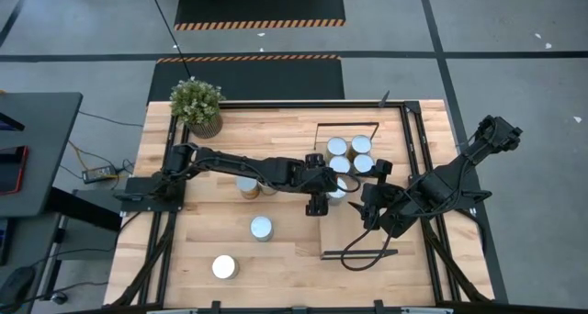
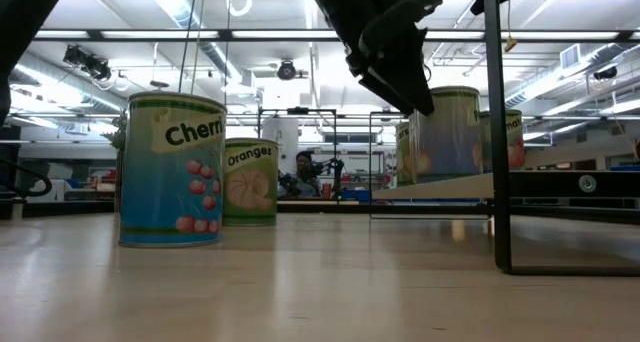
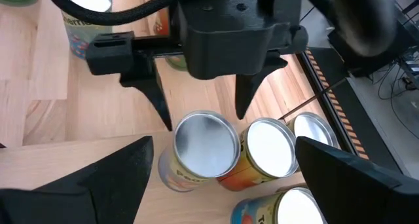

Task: Pick and place cans onto a shelf
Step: Put the canned peaches on the shelf

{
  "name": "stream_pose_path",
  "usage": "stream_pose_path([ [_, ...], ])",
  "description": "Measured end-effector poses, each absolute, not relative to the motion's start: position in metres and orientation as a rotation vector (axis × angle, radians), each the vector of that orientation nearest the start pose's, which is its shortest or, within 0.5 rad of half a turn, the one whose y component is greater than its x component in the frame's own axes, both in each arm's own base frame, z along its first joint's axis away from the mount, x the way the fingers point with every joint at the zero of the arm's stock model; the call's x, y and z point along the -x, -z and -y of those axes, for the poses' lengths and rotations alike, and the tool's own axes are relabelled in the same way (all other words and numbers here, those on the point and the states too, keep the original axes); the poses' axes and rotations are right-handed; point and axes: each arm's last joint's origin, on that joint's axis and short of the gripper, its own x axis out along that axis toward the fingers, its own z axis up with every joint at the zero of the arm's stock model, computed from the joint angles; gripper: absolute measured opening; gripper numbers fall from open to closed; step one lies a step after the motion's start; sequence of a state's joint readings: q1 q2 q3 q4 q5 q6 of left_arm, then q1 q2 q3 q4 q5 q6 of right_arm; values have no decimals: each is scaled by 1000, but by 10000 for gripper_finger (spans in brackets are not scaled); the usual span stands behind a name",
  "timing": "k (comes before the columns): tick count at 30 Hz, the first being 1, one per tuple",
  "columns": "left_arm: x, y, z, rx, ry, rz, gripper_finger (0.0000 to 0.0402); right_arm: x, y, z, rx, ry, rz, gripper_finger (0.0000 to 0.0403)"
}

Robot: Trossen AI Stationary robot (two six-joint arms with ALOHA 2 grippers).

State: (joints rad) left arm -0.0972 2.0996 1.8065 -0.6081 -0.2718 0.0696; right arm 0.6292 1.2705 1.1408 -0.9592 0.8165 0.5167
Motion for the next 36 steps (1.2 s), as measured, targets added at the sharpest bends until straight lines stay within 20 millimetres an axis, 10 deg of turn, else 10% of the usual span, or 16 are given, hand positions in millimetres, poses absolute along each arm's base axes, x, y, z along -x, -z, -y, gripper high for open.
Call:
stream_pose_path([
  [36, -460, -241, 36, -252, -175, -930, 377, -201, -306, -120, 232, 365, -731, 379],
])
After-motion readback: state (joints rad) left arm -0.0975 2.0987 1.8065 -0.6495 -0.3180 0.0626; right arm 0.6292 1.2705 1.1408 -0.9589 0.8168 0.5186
